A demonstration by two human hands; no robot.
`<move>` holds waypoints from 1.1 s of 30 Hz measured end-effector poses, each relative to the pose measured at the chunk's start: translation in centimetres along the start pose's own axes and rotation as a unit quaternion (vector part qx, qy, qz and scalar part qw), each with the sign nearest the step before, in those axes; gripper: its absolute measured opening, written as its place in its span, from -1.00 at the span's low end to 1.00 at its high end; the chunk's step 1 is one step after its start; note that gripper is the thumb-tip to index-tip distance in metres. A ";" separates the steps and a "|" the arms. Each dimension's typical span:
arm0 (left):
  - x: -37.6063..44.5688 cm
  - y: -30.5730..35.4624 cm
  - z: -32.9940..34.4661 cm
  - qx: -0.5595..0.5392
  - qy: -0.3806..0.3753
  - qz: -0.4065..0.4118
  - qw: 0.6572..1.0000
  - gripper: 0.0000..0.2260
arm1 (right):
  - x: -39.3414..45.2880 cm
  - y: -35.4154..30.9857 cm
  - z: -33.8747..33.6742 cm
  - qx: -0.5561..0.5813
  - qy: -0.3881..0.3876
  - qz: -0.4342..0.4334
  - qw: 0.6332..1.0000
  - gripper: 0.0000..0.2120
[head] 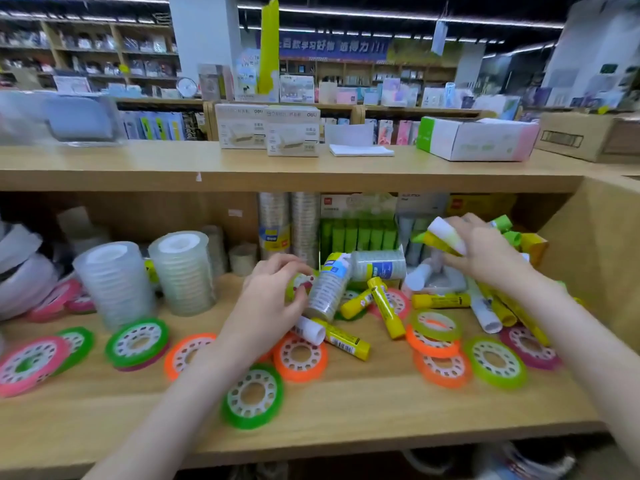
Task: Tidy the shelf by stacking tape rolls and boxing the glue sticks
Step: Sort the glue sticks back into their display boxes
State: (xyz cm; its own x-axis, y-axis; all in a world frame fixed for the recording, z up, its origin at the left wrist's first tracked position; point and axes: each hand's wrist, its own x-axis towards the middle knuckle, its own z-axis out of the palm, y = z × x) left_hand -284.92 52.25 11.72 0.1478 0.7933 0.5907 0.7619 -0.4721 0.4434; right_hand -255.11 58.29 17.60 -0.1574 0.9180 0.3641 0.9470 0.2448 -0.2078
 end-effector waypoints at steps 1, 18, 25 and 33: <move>0.2 0.2 0.2 -0.003 0.001 -0.007 1.000 -0.62 | 0.6 0.2 0.4 -0.015 -0.029 -0.010 0.999 -0.52; -0.1 1.6 0.8 -0.005 -0.001 0.001 1.000 -0.63 | -1.4 3.3 3.8 -0.088 0.111 -0.149 0.979 -0.62; -0.2 3.4 1.6 0.005 0.041 0.044 0.998 -0.71 | -2.8 3.5 2.5 -0.004 0.134 -0.156 0.979 -0.73; -0.1 5.2 3.0 -0.021 0.044 0.096 0.994 -0.76 | -8.1 4.6 -1.3 0.103 0.039 -0.134 0.985 -0.82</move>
State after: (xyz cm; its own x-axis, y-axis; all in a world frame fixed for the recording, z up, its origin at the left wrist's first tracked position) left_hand -279.07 50.82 11.93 0.2309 0.6505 0.7235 0.6969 -0.6295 0.3436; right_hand -249.18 51.59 14.85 -0.3639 0.7873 0.4977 0.7967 0.5399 -0.2716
